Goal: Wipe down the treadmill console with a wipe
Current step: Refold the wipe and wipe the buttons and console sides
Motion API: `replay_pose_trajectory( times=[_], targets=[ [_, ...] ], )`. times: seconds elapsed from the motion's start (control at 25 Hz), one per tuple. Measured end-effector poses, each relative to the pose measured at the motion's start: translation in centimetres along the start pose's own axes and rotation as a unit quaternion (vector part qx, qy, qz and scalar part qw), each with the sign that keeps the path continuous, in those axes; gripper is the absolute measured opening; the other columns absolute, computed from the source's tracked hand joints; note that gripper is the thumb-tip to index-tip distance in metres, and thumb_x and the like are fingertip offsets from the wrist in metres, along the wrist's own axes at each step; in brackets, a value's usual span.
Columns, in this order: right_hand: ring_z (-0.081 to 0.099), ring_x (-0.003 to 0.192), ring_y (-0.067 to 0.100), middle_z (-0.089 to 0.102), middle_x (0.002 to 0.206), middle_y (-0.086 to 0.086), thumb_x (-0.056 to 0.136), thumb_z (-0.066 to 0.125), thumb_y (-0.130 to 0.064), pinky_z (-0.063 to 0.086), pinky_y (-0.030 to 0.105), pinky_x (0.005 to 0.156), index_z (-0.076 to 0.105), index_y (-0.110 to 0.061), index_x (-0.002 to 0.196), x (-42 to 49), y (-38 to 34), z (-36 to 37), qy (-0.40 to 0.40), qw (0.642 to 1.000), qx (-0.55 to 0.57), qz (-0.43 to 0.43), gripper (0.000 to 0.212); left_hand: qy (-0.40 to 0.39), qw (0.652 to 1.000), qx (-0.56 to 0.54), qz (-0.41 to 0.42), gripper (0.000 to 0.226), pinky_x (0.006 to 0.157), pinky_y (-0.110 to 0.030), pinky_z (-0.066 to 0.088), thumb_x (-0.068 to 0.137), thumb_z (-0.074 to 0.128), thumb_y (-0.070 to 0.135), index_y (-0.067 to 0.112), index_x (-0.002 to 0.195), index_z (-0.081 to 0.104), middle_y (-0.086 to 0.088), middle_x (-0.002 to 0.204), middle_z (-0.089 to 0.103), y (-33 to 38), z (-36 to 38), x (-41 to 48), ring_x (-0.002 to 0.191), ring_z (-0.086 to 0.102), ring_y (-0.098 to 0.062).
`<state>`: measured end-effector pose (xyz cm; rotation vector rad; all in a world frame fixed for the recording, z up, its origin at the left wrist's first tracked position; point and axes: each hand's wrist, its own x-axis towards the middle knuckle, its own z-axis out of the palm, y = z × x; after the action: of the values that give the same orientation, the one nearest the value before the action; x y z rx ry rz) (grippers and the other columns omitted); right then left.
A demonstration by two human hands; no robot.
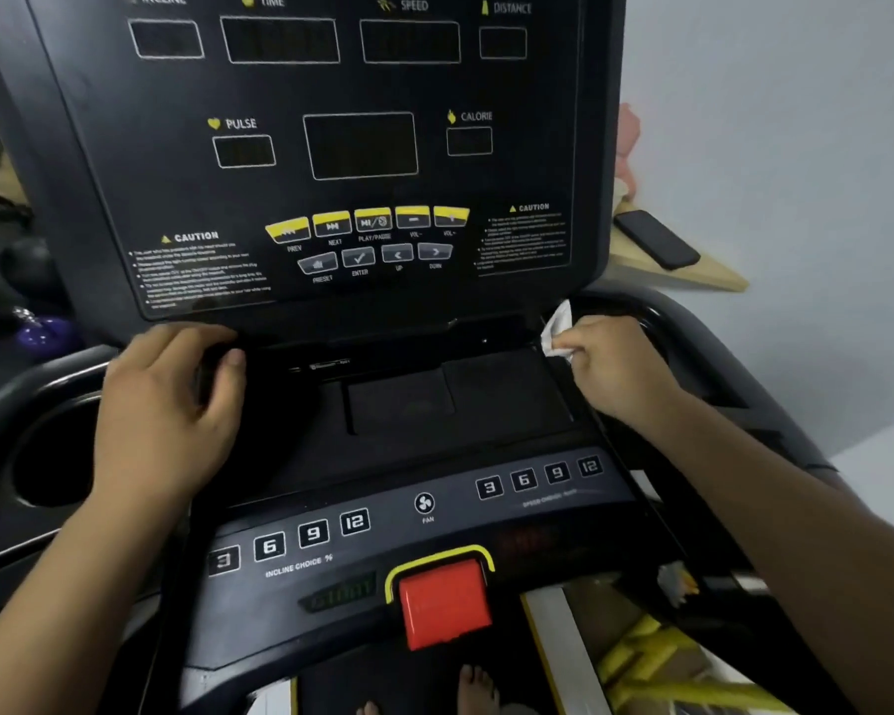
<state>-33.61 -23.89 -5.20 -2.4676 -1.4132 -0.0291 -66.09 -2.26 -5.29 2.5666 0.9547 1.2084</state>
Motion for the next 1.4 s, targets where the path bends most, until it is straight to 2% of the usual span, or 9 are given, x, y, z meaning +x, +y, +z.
replay_pose_trajectory(
  times=[0.2, 0.36, 0.44, 0.52, 0.6, 0.76, 0.96, 1.24, 1.4],
  targets=[
    [0.063, 0.072, 0.025, 0.066, 0.084, 0.008, 0.082, 0.055, 0.004, 0.053, 0.04, 0.066, 0.077, -0.009, 0.089, -6.9, -1.3, -2.9, -0.035, 0.996, -0.016, -0.086, 0.026, -0.021, 0.999, -0.035, 0.005, 0.024, 0.088, -0.043, 0.046, 0.089, 0.055, 0.019, 0.004, 0.099, 0.07, -0.013, 0.099, 0.069, 2.4, 1.0, -0.2, 0.093, 0.061, -0.034],
    [0.057, 0.057, 0.002, 0.063, 0.062, -0.008, 0.078, 0.055, -0.004, 0.046, 0.018, 0.056, 0.072, -0.025, 0.073, -7.8, -4.7, -5.4, 0.019, 0.97, 0.241, -0.007, 0.027, -0.022, 0.987, -0.16, 0.017, 0.018, 0.088, -0.028, 0.047, 0.088, 0.058, 0.016, 0.013, 0.102, 0.07, 0.0, 0.099, 0.07, 6.8, 0.6, -0.3, 0.095, 0.063, -0.015],
    [0.061, 0.061, 0.01, 0.067, 0.067, 0.002, 0.076, 0.055, 0.0, 0.048, 0.022, 0.058, 0.073, -0.015, 0.076, -6.9, -7.0, -5.1, -0.012, 0.878, 0.473, 0.068, 0.023, -0.14, 0.909, -0.376, -0.11, 0.019, 0.089, -0.025, 0.051, 0.088, 0.063, 0.023, 0.02, 0.106, 0.066, 0.001, 0.099, 0.073, 10.3, 0.9, -0.6, 0.095, 0.067, -0.011],
    [0.063, 0.072, 0.022, 0.068, 0.084, 0.017, 0.073, 0.053, 0.001, 0.052, 0.03, 0.062, 0.072, -0.004, 0.089, -6.5, -9.0, -3.9, -0.082, 0.761, 0.636, 0.095, 0.025, -0.262, 0.748, -0.554, -0.255, 0.03, 0.09, -0.037, 0.054, 0.088, 0.066, 0.033, 0.014, 0.111, 0.065, -0.007, 0.1, 0.074, 12.8, 1.1, -0.9, 0.096, 0.07, -0.02],
    [0.06, 0.077, 0.026, 0.064, 0.091, 0.023, 0.074, 0.051, 0.0, 0.052, 0.032, 0.064, 0.069, -0.001, 0.097, -6.4, -10.7, -3.0, -0.123, 0.716, 0.683, 0.079, 0.03, -0.309, 0.668, -0.598, -0.317, 0.041, 0.087, -0.042, 0.055, 0.087, 0.066, 0.035, 0.004, 0.115, 0.066, -0.016, 0.105, 0.074, 13.1, 1.2, -1.3, 0.096, 0.069, -0.029],
    [0.066, 0.093, 0.036, 0.067, 0.104, 0.027, 0.084, 0.054, -0.016, 0.056, 0.041, 0.077, 0.071, -0.005, 0.102, -6.0, -11.8, -2.5, -0.162, 0.709, 0.684, 0.055, 0.027, -0.225, 0.689, -0.605, -0.33, 0.031, 0.087, -0.041, 0.057, 0.083, 0.067, 0.015, 0.002, 0.112, 0.071, -0.019, 0.106, 0.074, 12.1, 0.6, -1.8, 0.097, 0.071, -0.034],
    [0.068, 0.086, 0.024, 0.072, 0.091, 0.014, 0.093, 0.062, -0.02, 0.055, 0.038, 0.08, 0.073, -0.012, 0.09, -5.3, -13.8, -2.2, -0.083, 0.812, 0.577, 0.027, 0.013, -0.163, 0.756, -0.559, -0.299, 0.019, 0.083, -0.036, 0.059, 0.09, 0.066, 0.003, 0.008, 0.107, 0.072, -0.014, 0.1, 0.077, 11.0, -0.2, -1.7, 0.095, 0.073, -0.03],
    [0.073, 0.087, 0.03, 0.075, 0.095, 0.011, 0.087, 0.067, -0.019, 0.057, 0.047, 0.075, 0.063, -0.021, 0.107, -4.1, -15.7, -1.9, -0.099, 0.767, 0.631, 0.057, 0.02, -0.148, 0.828, -0.477, -0.256, 0.055, 0.059, -0.029, 0.055, 0.083, 0.077, 0.017, 0.037, 0.126, 0.05, -0.006, 0.08, 0.072, 8.9, -2.4, -1.1, 0.071, 0.069, -0.02],
    [0.073, 0.077, 0.031, 0.075, 0.088, 0.01, 0.091, 0.062, -0.009, 0.059, 0.055, 0.068, 0.056, -0.028, 0.096, -3.9, -16.4, -1.5, -0.056, 0.789, 0.611, 0.046, 0.021, -0.188, 0.843, -0.454, -0.217, 0.05, 0.074, -0.045, 0.058, 0.076, 0.079, 0.018, 0.038, 0.118, 0.06, -0.008, 0.084, 0.071, 7.9, -3.2, -1.7, 0.077, 0.067, -0.028]
  ],
)
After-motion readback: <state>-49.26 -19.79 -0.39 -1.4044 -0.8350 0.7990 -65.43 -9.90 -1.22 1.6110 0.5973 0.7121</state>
